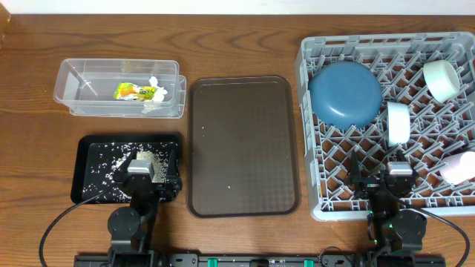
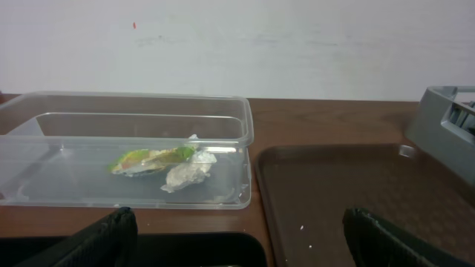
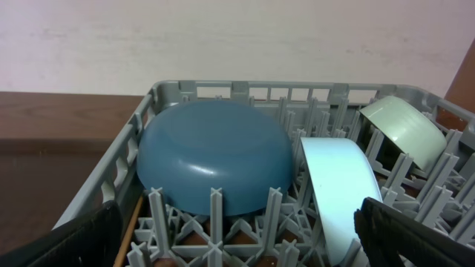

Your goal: Sort waste into correct bins and load items into the dishwasher rack

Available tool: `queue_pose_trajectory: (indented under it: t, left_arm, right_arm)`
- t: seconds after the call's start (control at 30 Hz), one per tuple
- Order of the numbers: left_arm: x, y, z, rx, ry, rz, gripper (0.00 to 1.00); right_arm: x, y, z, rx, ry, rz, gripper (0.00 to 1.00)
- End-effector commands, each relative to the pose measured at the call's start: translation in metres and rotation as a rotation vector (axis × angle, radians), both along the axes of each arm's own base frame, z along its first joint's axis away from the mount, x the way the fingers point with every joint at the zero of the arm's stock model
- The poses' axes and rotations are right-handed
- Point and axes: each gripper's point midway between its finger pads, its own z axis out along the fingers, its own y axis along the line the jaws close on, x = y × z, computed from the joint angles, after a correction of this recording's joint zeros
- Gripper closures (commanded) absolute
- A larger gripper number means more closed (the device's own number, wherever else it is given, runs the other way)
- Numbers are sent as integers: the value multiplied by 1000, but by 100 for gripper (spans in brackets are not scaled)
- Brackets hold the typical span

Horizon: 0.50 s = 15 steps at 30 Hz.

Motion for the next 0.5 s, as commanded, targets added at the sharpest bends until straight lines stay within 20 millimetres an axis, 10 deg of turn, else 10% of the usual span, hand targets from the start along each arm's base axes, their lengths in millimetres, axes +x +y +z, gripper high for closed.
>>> queue_pose_trajectory:
  t: [0.0,0.47]
  left_arm:
    - [-1,-2,-14,17,45,-14,9]
    - [-1,-2,-14,17,45,-14,9]
  right_arm:
    - [0,1,0,13,-1,0,1]
    - [0,1,0,13,-1,0,1]
